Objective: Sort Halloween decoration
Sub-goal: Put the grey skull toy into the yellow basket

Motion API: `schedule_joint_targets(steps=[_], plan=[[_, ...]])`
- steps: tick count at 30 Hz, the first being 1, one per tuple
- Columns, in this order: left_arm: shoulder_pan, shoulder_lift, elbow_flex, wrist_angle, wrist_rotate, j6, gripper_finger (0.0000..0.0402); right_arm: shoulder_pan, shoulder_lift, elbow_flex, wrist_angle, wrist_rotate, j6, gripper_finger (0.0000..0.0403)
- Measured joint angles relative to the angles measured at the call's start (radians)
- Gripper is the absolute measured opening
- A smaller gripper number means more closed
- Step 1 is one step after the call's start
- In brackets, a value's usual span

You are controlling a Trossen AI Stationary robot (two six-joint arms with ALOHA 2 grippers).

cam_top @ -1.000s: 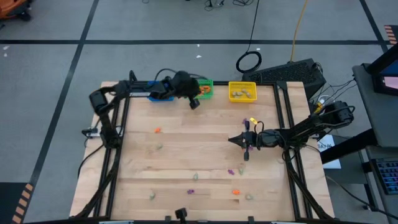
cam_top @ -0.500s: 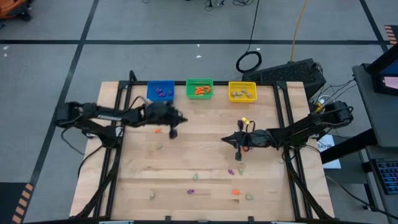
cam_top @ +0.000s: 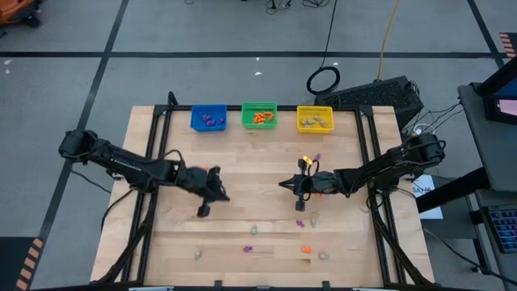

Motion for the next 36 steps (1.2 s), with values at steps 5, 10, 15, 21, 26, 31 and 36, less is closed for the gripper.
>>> schedule_joint_targets(steps=[5, 10, 15, 21, 26, 31, 36], plan=[[-0.141, 0.001, 0.055, -0.189, -0.112, -0.212, 0.0, 0.0, 0.006, 0.006, 0.001, 0.0, 0.041, 0.0], [-0.287, 0.015, 0.179, -0.468, -0.238, -0.465, 0.0, 0.026, 0.006, 0.006, 0.003, 0.0, 0.049, 0.0], [-0.431, 0.084, 0.292, -0.589, -0.25, -0.697, 0.0, 0.059, 0.006, 0.006, 0.008, 0.0, 0.046, 0.0], [-0.567, 0.241, 0.431, -0.682, -0.226, -0.962, 0.0, 0.09, 0.006, 0.006, 0.008, 0.001, 0.046, 0.0], [-0.642, 0.377, 0.548, -0.769, -0.191, -1.167, 0.0, 0.112, 0.006, 0.006, 0.008, 0.002, 0.046, 0.0], [-0.679, 0.466, 0.625, -0.796, -0.139, -1.34, 0.002, 0.124, 0.006, 0.006, 0.008, 0.002, 0.042, 0.0], [-0.688, 0.502, 0.634, -0.795, -0.106, -1.551, 0.0086, 0.131, 0.006, 0.006, 0.005, 0.003, 0.037, 0.0]])
